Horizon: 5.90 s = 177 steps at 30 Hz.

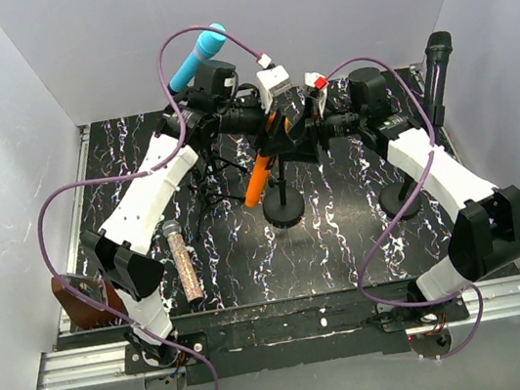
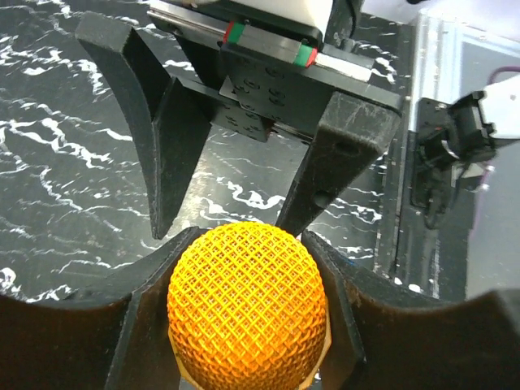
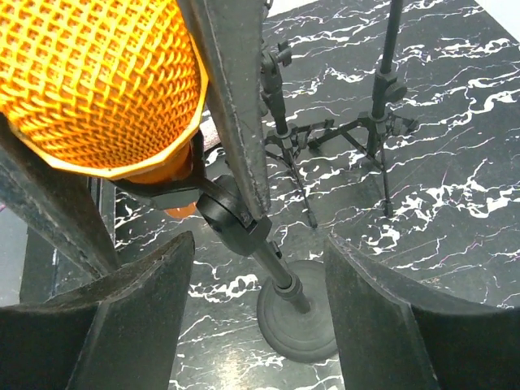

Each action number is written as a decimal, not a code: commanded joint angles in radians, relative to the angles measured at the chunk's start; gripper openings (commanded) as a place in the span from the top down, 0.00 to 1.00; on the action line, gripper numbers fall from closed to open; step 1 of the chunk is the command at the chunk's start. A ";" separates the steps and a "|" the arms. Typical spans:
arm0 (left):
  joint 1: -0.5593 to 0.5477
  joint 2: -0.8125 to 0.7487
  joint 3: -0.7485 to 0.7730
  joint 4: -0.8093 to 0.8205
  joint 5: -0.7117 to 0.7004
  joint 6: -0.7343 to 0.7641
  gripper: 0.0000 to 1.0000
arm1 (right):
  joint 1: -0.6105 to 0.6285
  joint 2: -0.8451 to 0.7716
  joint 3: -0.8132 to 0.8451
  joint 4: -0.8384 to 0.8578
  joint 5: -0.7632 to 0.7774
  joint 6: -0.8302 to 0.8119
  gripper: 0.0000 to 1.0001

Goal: Remove the microphone from the stand

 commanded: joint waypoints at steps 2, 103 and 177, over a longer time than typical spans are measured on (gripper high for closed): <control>0.079 -0.018 0.060 0.047 0.291 0.031 0.71 | 0.011 -0.055 0.011 -0.084 -0.085 -0.115 0.28; 0.130 -0.045 -0.010 0.058 0.319 0.092 1.00 | 0.127 -0.069 -0.315 0.330 0.492 -0.031 0.99; 0.715 -0.362 -0.361 0.161 -0.606 -0.235 0.25 | 0.071 -0.012 -0.139 -0.003 0.447 -0.048 0.16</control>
